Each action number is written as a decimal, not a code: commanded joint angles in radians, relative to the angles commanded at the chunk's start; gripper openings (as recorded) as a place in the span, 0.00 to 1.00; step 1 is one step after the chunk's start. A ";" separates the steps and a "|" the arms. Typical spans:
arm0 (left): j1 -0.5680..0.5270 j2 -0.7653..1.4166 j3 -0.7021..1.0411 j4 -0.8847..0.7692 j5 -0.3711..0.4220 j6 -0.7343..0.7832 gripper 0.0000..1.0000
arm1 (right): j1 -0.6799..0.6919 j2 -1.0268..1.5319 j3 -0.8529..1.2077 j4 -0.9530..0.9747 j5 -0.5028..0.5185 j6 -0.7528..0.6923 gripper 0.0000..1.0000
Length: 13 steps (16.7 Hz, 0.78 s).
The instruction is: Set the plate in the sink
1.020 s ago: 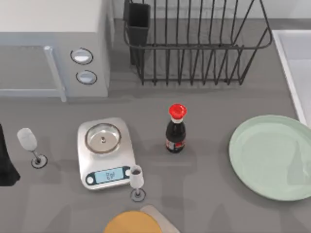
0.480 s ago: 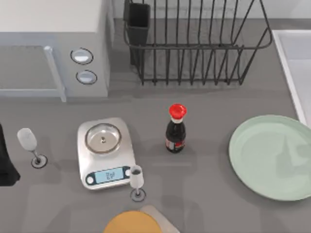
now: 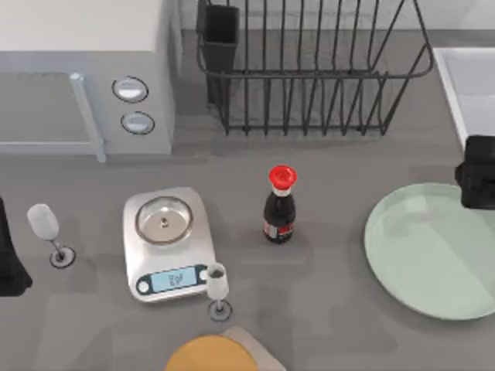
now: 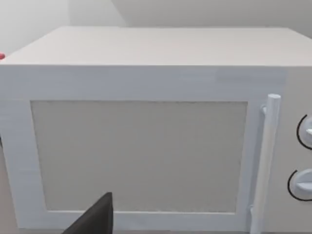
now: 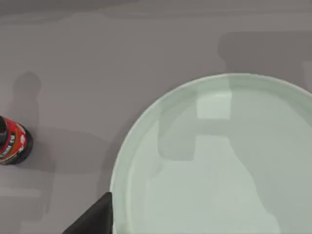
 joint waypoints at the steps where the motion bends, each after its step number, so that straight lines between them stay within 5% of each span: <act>1: 0.000 0.000 0.000 0.000 0.000 0.000 1.00 | 0.026 0.104 0.076 -0.058 0.000 0.027 1.00; 8: 0.000 0.000 0.000 0.000 0.000 0.000 1.00 | 0.175 0.701 0.509 -0.382 0.000 0.180 1.00; 13: 0.000 0.000 0.000 0.000 0.000 0.000 1.00 | 0.217 0.858 0.629 -0.473 0.000 0.223 1.00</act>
